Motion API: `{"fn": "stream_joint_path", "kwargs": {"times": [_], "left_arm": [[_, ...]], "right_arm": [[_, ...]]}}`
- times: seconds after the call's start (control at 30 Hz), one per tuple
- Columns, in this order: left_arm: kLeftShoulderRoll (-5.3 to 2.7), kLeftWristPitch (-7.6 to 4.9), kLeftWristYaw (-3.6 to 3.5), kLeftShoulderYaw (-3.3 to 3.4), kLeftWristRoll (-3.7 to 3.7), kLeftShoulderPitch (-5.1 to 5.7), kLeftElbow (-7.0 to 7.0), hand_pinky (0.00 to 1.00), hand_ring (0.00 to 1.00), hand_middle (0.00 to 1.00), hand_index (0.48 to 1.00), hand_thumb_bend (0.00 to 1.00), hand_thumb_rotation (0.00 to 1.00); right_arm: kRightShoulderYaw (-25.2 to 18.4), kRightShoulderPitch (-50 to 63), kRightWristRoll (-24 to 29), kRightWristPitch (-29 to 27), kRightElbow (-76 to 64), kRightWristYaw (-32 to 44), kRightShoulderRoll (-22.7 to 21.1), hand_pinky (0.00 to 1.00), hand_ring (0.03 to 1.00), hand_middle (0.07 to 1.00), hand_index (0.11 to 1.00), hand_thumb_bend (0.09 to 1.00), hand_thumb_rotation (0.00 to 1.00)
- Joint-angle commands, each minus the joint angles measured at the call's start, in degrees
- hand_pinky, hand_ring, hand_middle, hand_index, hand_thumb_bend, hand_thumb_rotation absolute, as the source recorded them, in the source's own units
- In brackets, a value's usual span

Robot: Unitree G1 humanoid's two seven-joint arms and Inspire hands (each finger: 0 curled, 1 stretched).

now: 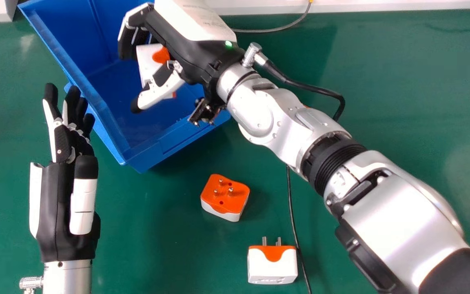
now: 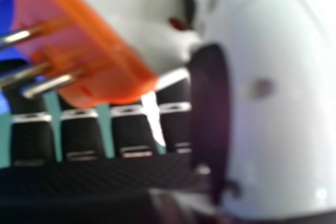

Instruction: Pick all objects and put in blue box

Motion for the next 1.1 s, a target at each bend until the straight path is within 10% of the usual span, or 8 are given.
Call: {"fn": "stream_joint_path", "kwargs": {"times": [0.0, 0.2, 0.47, 1.07], "left_arm": [[0.09, -1.91, 0.11, 0.16, 0.35, -0.65, 0.3, 1.0, 1.0, 1.0, 0.986, 0.84, 0.91], [0.1, -2.47, -0.39, -0.15, -0.73, -1.65, 1.47, 1.0, 0.99, 0.99, 0.966, 0.8, 0.91], [0.49, -3.05, -0.62, -0.17, -0.94, -1.83, 1.68, 1.0, 0.99, 0.97, 0.942, 0.75, 0.92], [0.71, -2.28, -1.3, -0.51, -1.63, -1.22, 1.0, 1.0, 0.98, 0.97, 0.948, 0.77, 0.92]], "right_arm": [[-0.64, -3.03, 1.02, -0.66, -0.26, -0.6, 0.36, 0.35, 0.429, 0.48, 0.513, 0.501, 0.0], [-2.97, -2.88, 3.98, -1.72, -0.42, 6.07, -0.08, 0.48, 0.543, 0.593, 0.601, 0.665, 0.05], [-2.4, -3.01, 3.1, -3.64, -0.59, 6.09, -0.64, 0.72, 0.811, 0.852, 0.803, 0.946, 0.49], [-4.52, -0.55, 5.46, -10.81, -2.46, 7.59, -3.88, 0.75, 0.858, 0.892, 0.835, 0.986, 0.61]]}}
